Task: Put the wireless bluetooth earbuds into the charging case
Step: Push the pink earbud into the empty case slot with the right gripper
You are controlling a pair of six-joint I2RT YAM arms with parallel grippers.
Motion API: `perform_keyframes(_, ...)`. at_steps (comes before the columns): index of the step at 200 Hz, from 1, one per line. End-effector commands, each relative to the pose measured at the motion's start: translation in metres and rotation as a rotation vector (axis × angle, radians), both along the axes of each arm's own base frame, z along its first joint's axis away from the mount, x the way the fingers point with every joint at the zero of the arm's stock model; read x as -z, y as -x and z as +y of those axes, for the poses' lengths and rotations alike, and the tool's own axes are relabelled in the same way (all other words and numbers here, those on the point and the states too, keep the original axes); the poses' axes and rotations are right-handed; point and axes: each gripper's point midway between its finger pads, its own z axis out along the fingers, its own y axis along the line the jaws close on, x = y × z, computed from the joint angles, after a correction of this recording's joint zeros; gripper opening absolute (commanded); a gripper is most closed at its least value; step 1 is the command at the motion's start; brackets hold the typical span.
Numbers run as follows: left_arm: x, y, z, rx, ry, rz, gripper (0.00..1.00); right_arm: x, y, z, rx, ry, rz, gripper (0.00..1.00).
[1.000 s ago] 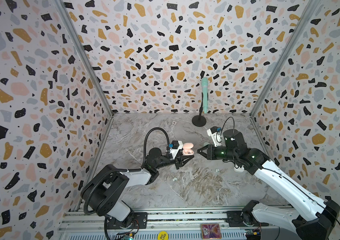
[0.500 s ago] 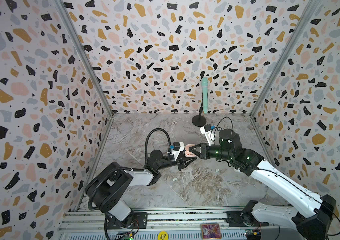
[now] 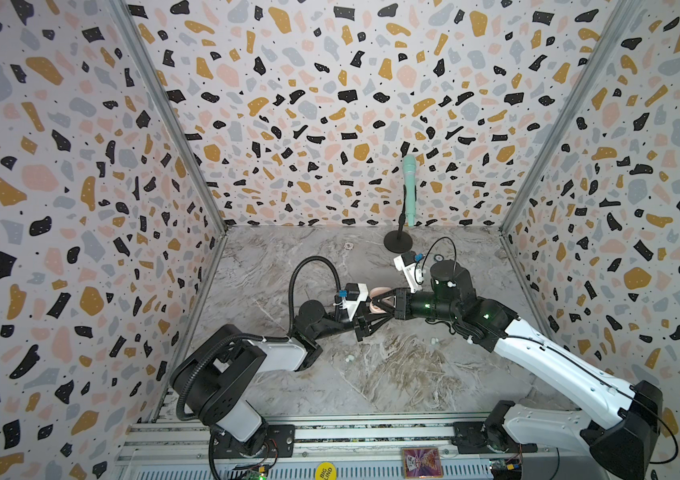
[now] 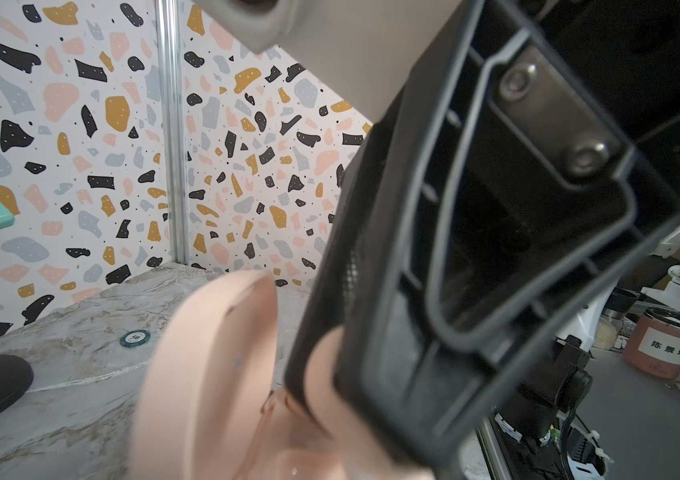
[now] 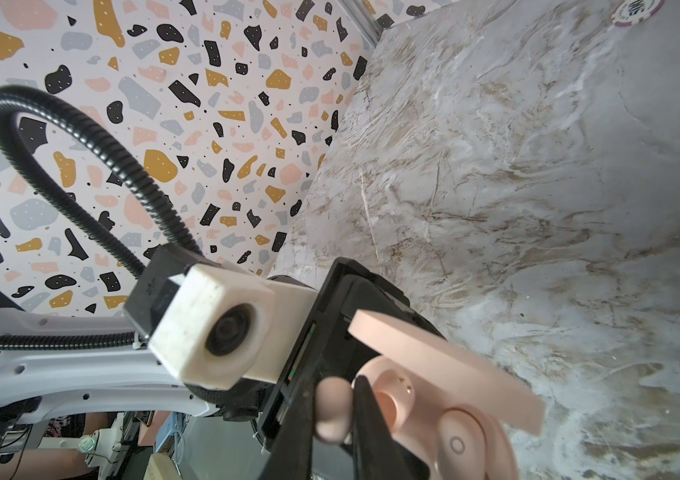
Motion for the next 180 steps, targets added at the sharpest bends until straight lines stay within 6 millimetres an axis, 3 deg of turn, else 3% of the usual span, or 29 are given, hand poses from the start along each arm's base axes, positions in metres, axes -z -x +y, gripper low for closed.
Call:
perform_keyframes(1, -0.031, 0.007, 0.0, 0.018, 0.079, -0.102, 0.0, -0.003, 0.002, 0.003, -0.01, -0.019, -0.003, 0.12)
perform_keyframes(81, -0.032, 0.007, 0.001, 0.011, 0.069, -0.111, 0.0, 0.008, 0.002, -0.001, 0.015, 0.007, 0.027, 0.13)
perform_keyframes(180, -0.033, 0.007, 0.001, 0.01, 0.067, -0.115, 0.0, 0.003, 0.001, -0.01, 0.047, 0.053, 0.031, 0.33)
